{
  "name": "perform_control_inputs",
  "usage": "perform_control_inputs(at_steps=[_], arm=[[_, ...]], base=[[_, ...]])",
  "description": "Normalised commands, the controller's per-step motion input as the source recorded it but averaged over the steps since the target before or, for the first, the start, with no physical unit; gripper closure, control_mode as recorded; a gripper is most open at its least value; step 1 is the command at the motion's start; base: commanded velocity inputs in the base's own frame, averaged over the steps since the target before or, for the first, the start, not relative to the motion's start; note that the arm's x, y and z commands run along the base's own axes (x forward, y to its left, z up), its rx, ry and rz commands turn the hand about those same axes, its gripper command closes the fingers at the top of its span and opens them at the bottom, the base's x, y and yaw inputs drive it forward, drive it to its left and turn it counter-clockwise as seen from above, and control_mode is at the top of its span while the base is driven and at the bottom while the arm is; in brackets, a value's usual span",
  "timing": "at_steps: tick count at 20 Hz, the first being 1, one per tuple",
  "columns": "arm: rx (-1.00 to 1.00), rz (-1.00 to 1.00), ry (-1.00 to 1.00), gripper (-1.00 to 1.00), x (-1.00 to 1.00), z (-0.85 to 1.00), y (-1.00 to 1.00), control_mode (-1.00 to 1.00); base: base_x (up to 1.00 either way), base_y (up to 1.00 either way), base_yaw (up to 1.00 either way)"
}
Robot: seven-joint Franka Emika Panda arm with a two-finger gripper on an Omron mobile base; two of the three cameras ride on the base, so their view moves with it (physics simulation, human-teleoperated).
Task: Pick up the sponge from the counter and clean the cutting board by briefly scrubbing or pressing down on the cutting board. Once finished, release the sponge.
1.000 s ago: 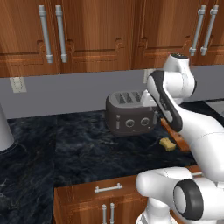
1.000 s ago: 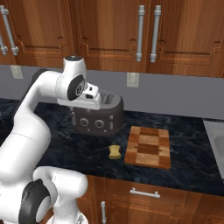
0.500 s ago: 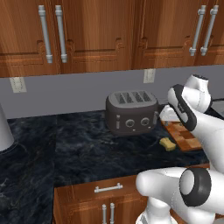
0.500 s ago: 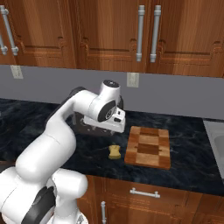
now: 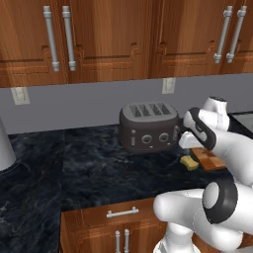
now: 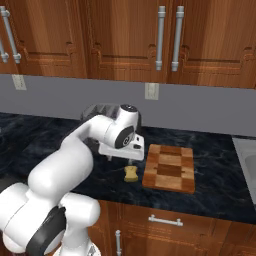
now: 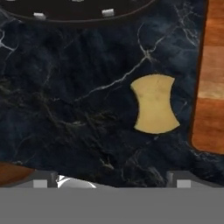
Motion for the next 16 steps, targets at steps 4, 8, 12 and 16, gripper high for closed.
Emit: perform_control_inputs(at_steps=[4,8,12,16], arm=[[0.00,0.20,-0.01,-1.00,0.06,-0.58,-0.05,-1.00],[0.00,0.12,0.00,-1.00,0.21,-0.35,-0.18,-1.00],[0.00,0.09,0.00,-1.00,0.26,-0.32,-0.24,-1.00],[0.00,0.07,0.00,-1.00,0.35,-0.33,-0.25,-1.00]], base=[[0.00,0.00,0.00],[0.00,0.00,0.00],[0.00,0.00,0.00],[0.00,0.00,0.00]])
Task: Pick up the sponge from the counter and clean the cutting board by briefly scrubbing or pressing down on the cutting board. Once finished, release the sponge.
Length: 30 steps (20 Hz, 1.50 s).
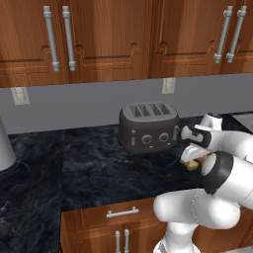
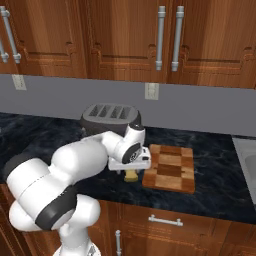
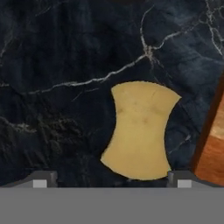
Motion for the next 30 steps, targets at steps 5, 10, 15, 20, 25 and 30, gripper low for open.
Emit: perform_control_inputs(at_steps=[5,10,15,20,25,30], arm=[[0.00,0.05,0.00,-1.00,0.34,-0.25,-0.10,-1.00],[0.00,0.01,0.00,-1.00,0.26,-0.16,-0.01,-1.00],[0.00,0.01,0.00,-1.00,0.02,-0.30,0.00,-1.00],[0.00,0.00,0.00,-1.00,0.00,-0.35,0.01,-1.00],[0.00,0.01,-0.01,1.00,-0.04,-0.20,0.06,-1.00],[0.00,0.05,-0.10,1.00,-0.29,0.27,0.00,-1.00]], base=[[0.00,0.00,0.00],[0.00,0.00,0.00],[0.00,0.00,0.00],[0.00,0.00,0.00],[0.00,0.00,0.00],[0.00,0.00,0.00]])
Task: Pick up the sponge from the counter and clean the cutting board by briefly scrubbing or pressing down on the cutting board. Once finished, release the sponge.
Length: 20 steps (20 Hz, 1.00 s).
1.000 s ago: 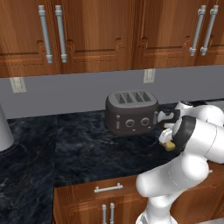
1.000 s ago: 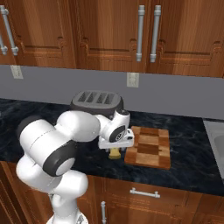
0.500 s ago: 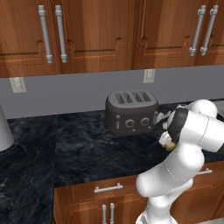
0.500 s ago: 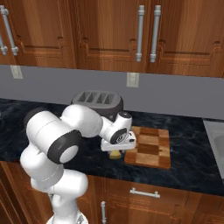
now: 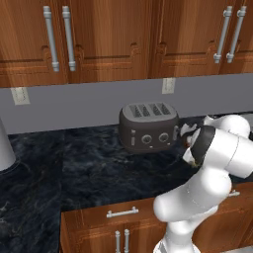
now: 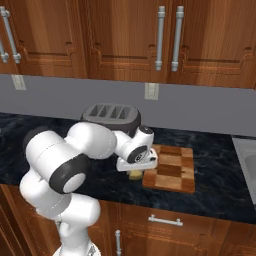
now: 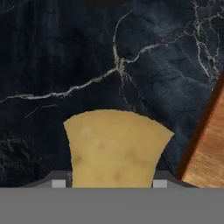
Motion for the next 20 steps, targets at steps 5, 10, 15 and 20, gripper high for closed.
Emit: perform_control_inputs(at_steps=[5,10,15,20], arm=[[0.00,0.14,-0.11,1.00,-0.23,0.63,-0.19,-1.00],[0.00,0.28,0.01,1.00,-0.01,0.27,-0.31,-1.00],[0.00,0.43,0.02,1.00,-0.06,0.01,-0.41,-1.00],[0.00,0.47,0.08,1.00,-0.04,-0.02,-0.30,-1.00]], base=[[0.00,0.00,0.00],[0.00,0.00,0.00],[0.00,0.00,0.00],[0.00,0.00,0.00]])
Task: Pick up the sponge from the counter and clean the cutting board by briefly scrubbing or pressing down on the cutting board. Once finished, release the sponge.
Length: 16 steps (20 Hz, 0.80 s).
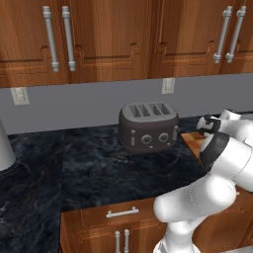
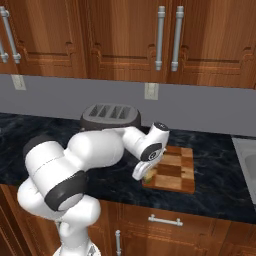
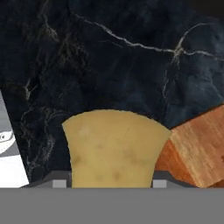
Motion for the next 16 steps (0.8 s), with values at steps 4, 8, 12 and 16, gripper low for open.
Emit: perform_control_inputs(at_steps=[4,8,12,16], arm=[[0.00,0.42,0.08,1.00,0.00,-0.07,-0.26,-1.00],[0.00,0.32,0.01,1.00,-0.03,-0.32,-0.03,-1.00],[0.04,0.17,-0.21,1.00,-0.17,-0.27,-0.01,-1.00],[0.02,0.01,-0.05,1.00,0.00,-0.27,0.01,-1.00]], base=[[0.00,0.00,0.00],[0.00,0.00,0.00],[0.00,0.00,0.00],[0.00,0.00,0.00]])
